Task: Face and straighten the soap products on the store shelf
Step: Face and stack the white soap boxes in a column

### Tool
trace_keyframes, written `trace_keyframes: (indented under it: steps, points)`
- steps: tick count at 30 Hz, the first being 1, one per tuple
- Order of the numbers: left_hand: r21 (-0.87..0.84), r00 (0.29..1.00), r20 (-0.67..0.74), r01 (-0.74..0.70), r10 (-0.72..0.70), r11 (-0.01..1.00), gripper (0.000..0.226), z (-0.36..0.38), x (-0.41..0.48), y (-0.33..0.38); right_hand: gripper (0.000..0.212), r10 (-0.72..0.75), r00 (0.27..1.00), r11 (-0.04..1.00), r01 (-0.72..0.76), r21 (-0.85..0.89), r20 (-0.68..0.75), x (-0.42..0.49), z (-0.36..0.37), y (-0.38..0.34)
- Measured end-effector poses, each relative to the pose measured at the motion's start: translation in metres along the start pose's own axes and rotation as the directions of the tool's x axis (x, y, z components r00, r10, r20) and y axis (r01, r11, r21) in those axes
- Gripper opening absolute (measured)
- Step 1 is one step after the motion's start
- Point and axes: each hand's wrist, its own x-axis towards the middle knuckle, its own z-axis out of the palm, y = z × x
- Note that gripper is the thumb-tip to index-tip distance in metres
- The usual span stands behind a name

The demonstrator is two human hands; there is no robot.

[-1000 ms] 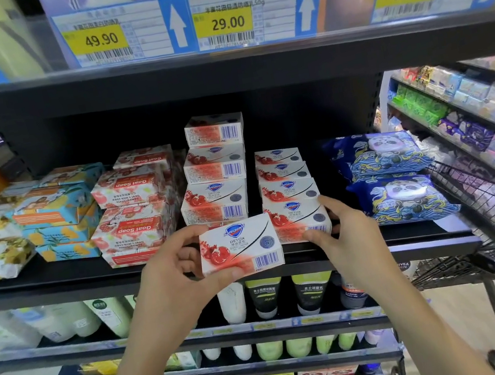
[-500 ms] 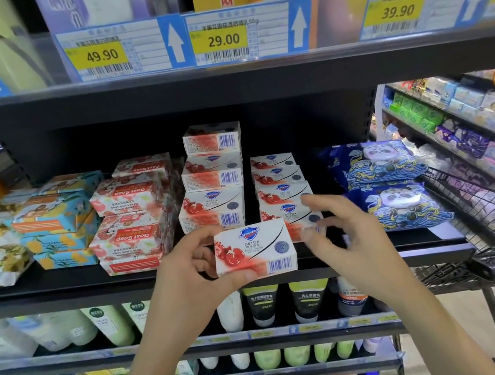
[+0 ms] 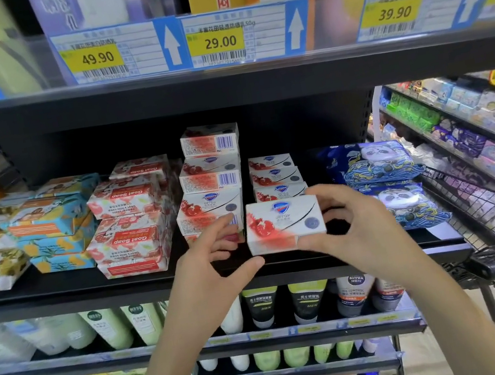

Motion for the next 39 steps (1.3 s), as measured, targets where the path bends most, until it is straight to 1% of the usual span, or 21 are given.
trace_keyframes:
  steps: [3, 5, 7, 9, 10, 11, 12, 14, 16, 21, 28, 33, 35, 36, 37, 39]
  points:
    - [0.163, 0.999, 0.018, -0.035, 0.032, 0.986, 0.055, 0.001, -0.004, -0.011, 0.055, 0.02, 0.998, 0.999, -0.022, -0.035, -0.055, 0.017, -0.011, -0.008]
    - [0.235, 0.997, 0.068, -0.053, 0.038, 0.971, 0.055, 0.003, -0.005, -0.018, 0.051, 0.021, 0.993, 0.995, -0.032, -0.092, -0.115, 0.035, -0.016, -0.012]
    - [0.282, 0.993, 0.111, -0.059, 0.029, 0.957, 0.056, 0.005, -0.005, -0.027, 0.051, 0.007, 0.985, 0.98, -0.041, -0.193, -0.174, 0.059, -0.019, -0.017]
    - [0.332, 0.989, 0.131, -0.102, 0.061, 0.938, 0.053, 0.007, -0.005, -0.035, 0.061, 0.008, 0.981, 0.938, -0.074, -0.337, -0.193, 0.087, -0.019, -0.02]
    - [0.344, 0.988, 0.136, -0.117, 0.074, 0.931, 0.051, 0.008, -0.004, -0.037, 0.065, 0.033, 0.982, 0.907, -0.108, -0.408, -0.188, 0.102, -0.019, -0.02]
    - [0.352, 0.987, 0.139, -0.123, 0.078, 0.928, 0.048, 0.008, -0.004, -0.039, 0.065, 0.075, 0.981, 0.88, -0.149, -0.45, -0.178, 0.117, -0.017, -0.018]
    - [0.357, 0.987, 0.139, -0.122, 0.077, 0.926, 0.046, 0.008, -0.003, -0.04, 0.059, 0.107, 0.98, 0.867, -0.175, -0.467, -0.169, 0.131, -0.014, -0.016]
    - [0.357, 0.988, 0.136, -0.114, 0.07, 0.927, 0.045, 0.009, -0.002, -0.041, 0.046, 0.131, 0.979, 0.878, -0.188, -0.44, -0.157, 0.154, -0.006, -0.006]
    - [0.349, 0.989, 0.136, -0.11, 0.066, 0.931, 0.045, 0.008, -0.001, -0.041, 0.042, 0.156, 0.975, 0.899, -0.206, -0.386, -0.156, 0.172, 0.003, 0.006]
    - [0.323, 0.986, 0.151, -0.117, 0.071, 0.939, 0.045, 0.009, 0.0, -0.044, 0.04, 0.209, 0.962, 0.916, -0.256, -0.31, -0.177, 0.194, 0.015, 0.028]
    - [0.311, 0.988, 0.124, -0.131, 0.096, 0.941, 0.045, 0.012, 0.001, -0.049, 0.037, 0.264, 0.95, 0.949, -0.286, -0.13, -0.167, 0.207, 0.02, 0.06]
    - [0.322, 0.987, 0.117, -0.139, 0.106, 0.937, 0.044, 0.011, 0.0, -0.048, 0.036, 0.268, 0.955, 0.952, -0.283, -0.115, -0.129, 0.208, 0.021, 0.069]
    - [0.321, 0.987, 0.119, -0.139, 0.106, 0.937, 0.045, 0.011, 0.001, -0.048, 0.039, 0.275, 0.956, 0.952, -0.285, -0.115, -0.099, 0.206, 0.022, 0.067]
    - [0.319, 0.987, 0.121, -0.142, 0.108, 0.937, 0.045, 0.01, 0.0, -0.047, 0.045, 0.275, 0.958, 0.952, -0.284, -0.118, -0.083, 0.203, 0.022, 0.062]
    - [0.316, 0.986, 0.124, -0.145, 0.11, 0.938, 0.045, 0.01, 0.0, -0.047, 0.053, 0.259, 0.963, 0.956, -0.266, -0.122, -0.075, 0.201, 0.023, 0.056]
    - [0.315, 0.986, 0.127, -0.147, 0.112, 0.938, 0.045, 0.01, 0.0, -0.046, 0.065, 0.17, 0.983, 0.972, -0.179, -0.152, -0.072, 0.194, 0.024, 0.033]
